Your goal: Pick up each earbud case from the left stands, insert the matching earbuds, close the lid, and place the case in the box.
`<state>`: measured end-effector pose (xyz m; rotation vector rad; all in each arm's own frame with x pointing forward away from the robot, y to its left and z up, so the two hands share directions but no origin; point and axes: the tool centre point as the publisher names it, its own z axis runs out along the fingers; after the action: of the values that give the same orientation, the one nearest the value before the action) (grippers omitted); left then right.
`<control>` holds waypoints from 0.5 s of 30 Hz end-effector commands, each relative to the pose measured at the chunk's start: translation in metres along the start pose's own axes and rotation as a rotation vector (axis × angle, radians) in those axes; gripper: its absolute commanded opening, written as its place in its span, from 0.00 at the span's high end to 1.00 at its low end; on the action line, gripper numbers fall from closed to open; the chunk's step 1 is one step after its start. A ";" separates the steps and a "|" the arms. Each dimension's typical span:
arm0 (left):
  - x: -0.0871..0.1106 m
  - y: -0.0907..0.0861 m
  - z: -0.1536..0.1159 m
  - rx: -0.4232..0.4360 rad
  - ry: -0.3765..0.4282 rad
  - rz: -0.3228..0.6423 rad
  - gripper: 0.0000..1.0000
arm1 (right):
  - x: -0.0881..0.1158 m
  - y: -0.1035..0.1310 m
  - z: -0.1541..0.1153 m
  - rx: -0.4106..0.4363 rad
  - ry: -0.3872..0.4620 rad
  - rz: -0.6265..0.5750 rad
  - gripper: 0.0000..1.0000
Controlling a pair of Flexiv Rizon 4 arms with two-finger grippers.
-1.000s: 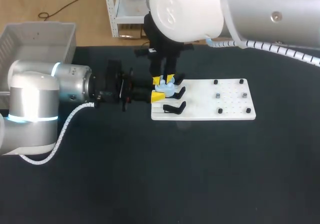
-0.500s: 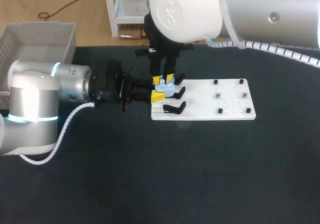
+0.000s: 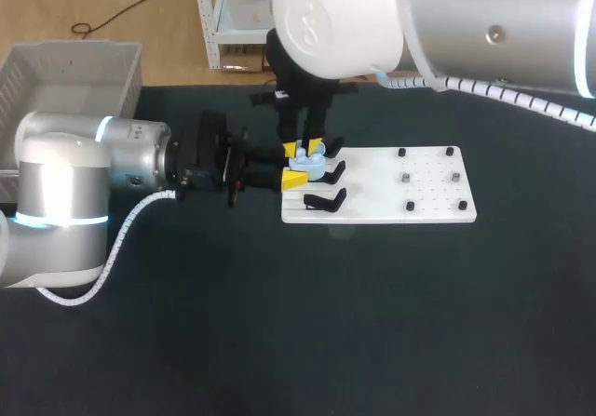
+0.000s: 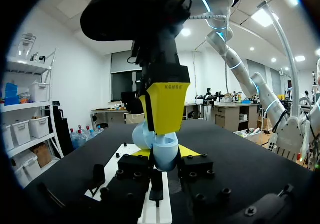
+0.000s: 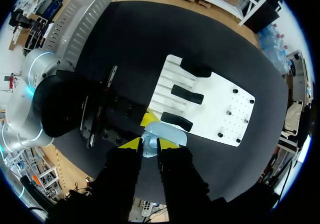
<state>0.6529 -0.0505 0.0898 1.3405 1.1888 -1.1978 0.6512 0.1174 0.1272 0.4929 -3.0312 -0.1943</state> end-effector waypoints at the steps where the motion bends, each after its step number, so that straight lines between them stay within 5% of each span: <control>1: 0.000 -0.002 0.000 -0.005 -0.001 0.002 1.00 | -0.005 0.000 0.002 0.006 0.011 0.000 1.00; 3: 0.000 -0.002 0.000 -0.005 -0.001 0.002 1.00 | -0.006 0.000 0.003 0.008 0.013 0.001 1.00; 5: 0.000 -0.002 0.000 -0.005 -0.001 0.002 1.00 | -0.006 0.000 0.003 0.009 0.016 0.000 0.70; 7: 0.000 -0.002 0.000 -0.005 -0.001 0.002 1.00 | -0.004 0.001 0.000 0.007 0.015 -0.003 0.51; 9: 0.000 -0.002 0.000 -0.005 -0.001 0.002 1.00 | 0.001 0.004 -0.006 0.005 0.004 -0.007 0.18; 15: 0.000 -0.002 0.000 -0.005 -0.001 0.002 1.00 | 0.013 0.004 -0.030 -0.008 -0.051 -0.007 0.00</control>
<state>0.6530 -0.0506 0.0897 1.3401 1.1885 -1.1981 0.6530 0.1259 0.1494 0.5121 -3.0375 -0.2004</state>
